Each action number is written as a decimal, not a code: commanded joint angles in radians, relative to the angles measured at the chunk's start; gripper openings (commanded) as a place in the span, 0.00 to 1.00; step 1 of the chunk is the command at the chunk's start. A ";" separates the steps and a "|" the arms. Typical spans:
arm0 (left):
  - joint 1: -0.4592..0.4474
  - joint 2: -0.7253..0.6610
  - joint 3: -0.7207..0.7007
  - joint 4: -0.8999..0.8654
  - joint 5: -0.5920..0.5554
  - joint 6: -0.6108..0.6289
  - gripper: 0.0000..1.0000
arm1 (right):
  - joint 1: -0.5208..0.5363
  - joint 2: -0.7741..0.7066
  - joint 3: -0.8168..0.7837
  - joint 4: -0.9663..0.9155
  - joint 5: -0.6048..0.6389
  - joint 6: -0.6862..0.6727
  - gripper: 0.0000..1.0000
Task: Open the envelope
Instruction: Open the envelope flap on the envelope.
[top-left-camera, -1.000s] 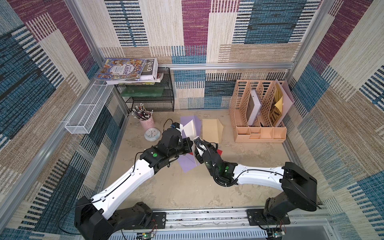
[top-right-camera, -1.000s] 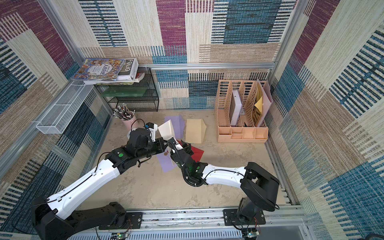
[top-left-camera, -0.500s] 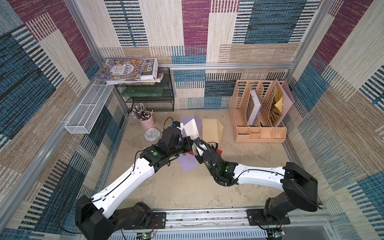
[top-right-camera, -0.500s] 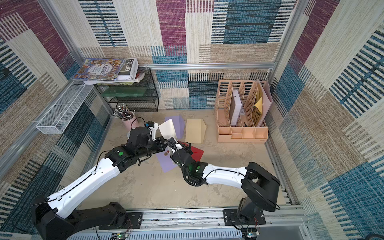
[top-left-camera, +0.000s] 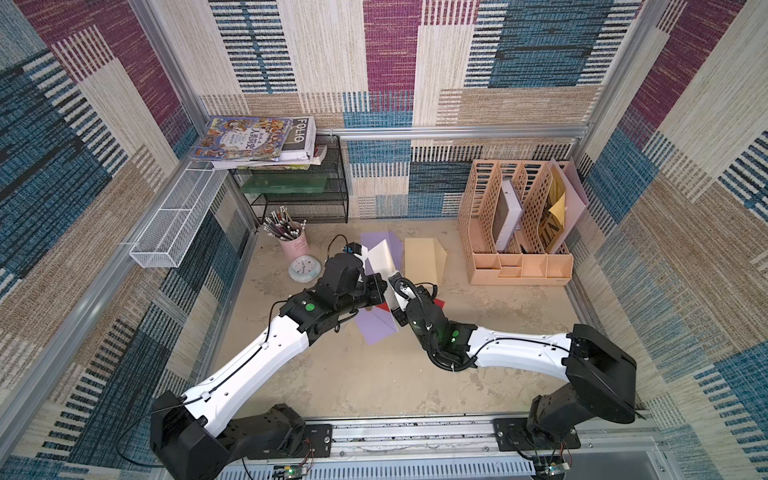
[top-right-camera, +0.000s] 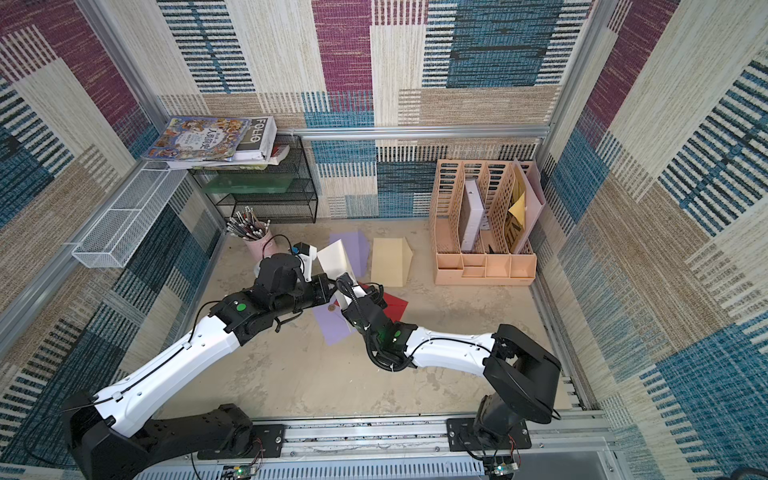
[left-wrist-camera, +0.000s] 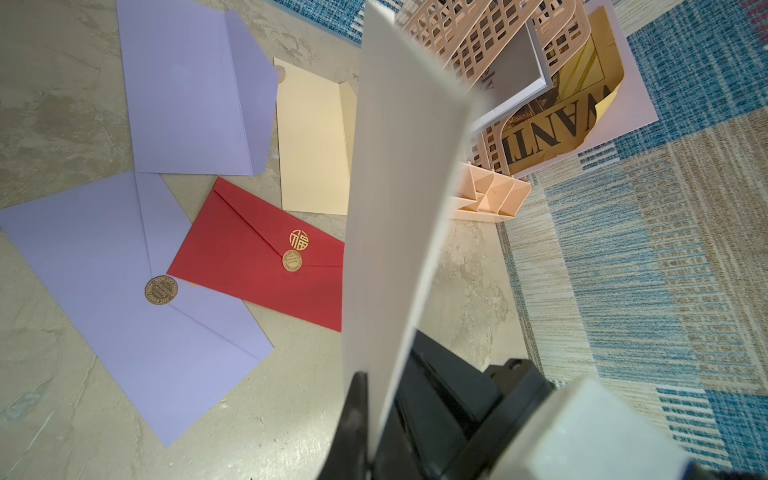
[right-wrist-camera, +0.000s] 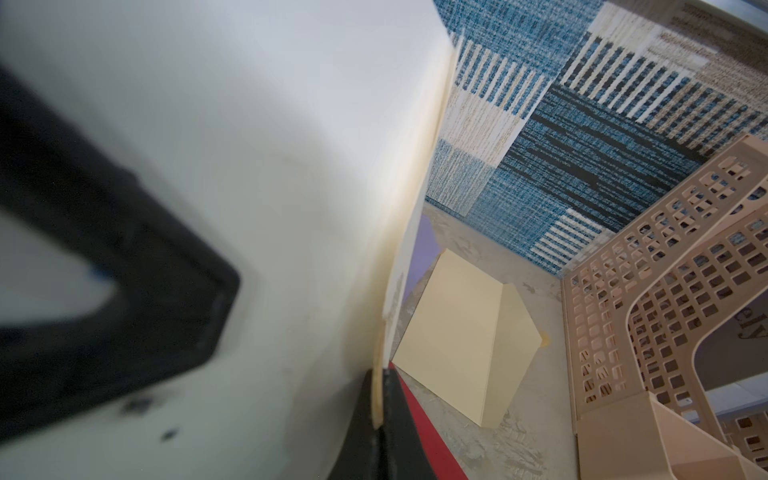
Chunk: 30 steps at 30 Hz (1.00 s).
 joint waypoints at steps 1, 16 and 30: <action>-0.002 -0.006 0.003 0.005 0.011 0.015 0.00 | -0.002 -0.011 -0.001 0.002 -0.017 0.009 0.00; -0.002 -0.037 -0.019 -0.011 -0.021 0.032 0.00 | -0.060 -0.083 -0.049 -0.002 -0.132 0.044 0.00; 0.001 -0.071 -0.031 -0.035 -0.065 0.062 0.00 | -0.112 -0.214 -0.106 -0.021 -0.346 0.096 0.00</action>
